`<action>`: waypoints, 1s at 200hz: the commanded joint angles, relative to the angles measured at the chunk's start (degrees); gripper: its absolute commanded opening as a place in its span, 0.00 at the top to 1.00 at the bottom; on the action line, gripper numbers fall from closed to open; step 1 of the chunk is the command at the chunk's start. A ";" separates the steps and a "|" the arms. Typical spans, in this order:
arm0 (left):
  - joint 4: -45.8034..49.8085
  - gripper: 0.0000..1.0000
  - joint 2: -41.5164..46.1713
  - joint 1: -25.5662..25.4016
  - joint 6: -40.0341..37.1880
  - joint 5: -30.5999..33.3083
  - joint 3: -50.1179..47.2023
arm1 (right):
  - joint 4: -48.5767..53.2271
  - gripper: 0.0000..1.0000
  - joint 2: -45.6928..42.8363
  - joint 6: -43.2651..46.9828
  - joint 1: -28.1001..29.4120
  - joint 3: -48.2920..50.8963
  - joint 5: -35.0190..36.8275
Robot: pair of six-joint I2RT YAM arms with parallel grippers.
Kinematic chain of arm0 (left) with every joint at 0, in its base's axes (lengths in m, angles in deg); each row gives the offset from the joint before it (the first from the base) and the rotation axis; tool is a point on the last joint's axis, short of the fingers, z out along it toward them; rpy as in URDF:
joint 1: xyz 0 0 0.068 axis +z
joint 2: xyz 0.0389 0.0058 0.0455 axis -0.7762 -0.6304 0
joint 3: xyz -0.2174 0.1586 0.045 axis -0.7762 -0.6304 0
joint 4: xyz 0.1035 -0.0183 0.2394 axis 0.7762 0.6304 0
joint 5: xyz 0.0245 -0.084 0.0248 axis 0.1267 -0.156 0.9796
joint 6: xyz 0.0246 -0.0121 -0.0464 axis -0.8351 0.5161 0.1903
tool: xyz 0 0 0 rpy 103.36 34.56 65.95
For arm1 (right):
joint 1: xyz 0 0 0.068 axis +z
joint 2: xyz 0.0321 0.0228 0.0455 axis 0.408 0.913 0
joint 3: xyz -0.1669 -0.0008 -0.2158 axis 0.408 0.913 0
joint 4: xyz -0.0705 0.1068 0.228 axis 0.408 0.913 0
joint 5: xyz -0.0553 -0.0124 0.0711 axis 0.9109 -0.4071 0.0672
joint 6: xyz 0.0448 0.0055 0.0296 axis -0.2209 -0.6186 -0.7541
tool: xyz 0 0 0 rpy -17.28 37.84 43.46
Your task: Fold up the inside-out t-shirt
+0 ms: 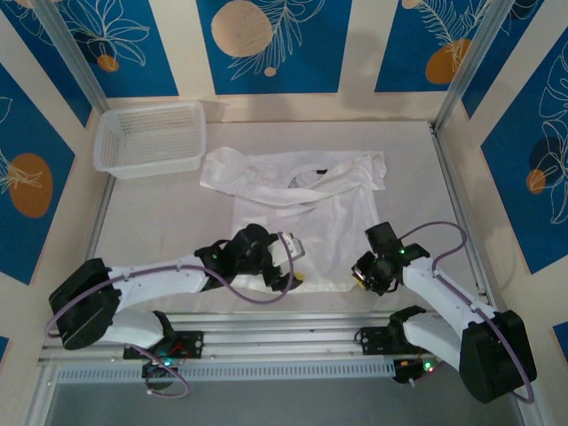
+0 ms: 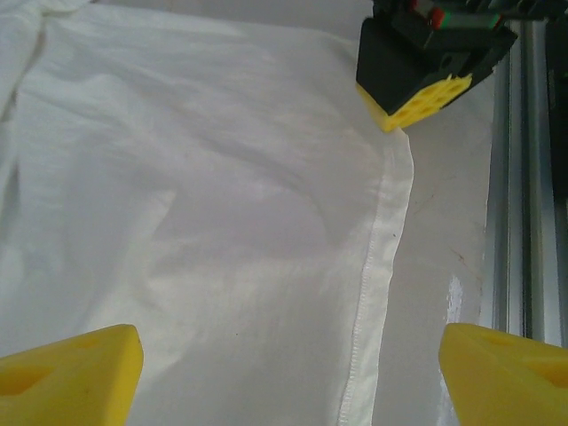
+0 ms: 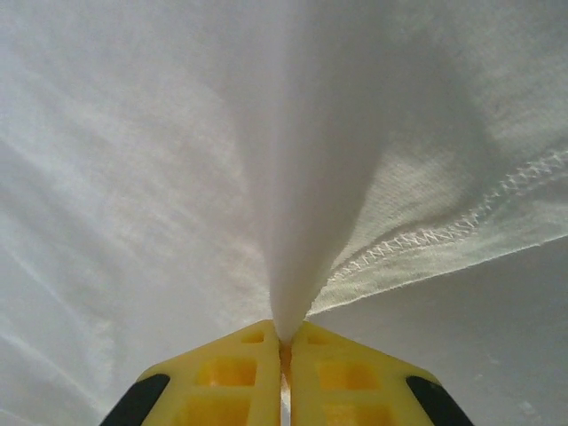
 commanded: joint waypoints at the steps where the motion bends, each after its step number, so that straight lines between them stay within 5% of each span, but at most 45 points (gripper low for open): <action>1: -4.40 0.13 -2.59 -0.97 -2.11 -2.93 -0.60 | 1.93 0.91 -0.32 0.50 0.56 -1.45 -2.05; 57: -13.25 0.13 -15.12 -5.58 -3.81 -4.33 2.65 | 2.92 0.94 -0.68 1.78 0.40 -3.76 -2.95; 121: -25.79 0.11 -30.98 -9.37 -2.19 7.27 11.38 | 4.61 0.93 -0.68 1.18 -0.66 -6.84 -2.58; 155: -28.49 0.11 -34.84 -9.37 0.24 8.02 13.09 | 5.39 0.93 -1.83 0.89 -1.51 -6.73 -2.28; 200: -29.93 0.29 -36.14 -9.37 3.26 9.95 12.88 | 4.66 0.93 -2.65 0.19 -2.18 -5.84 -2.43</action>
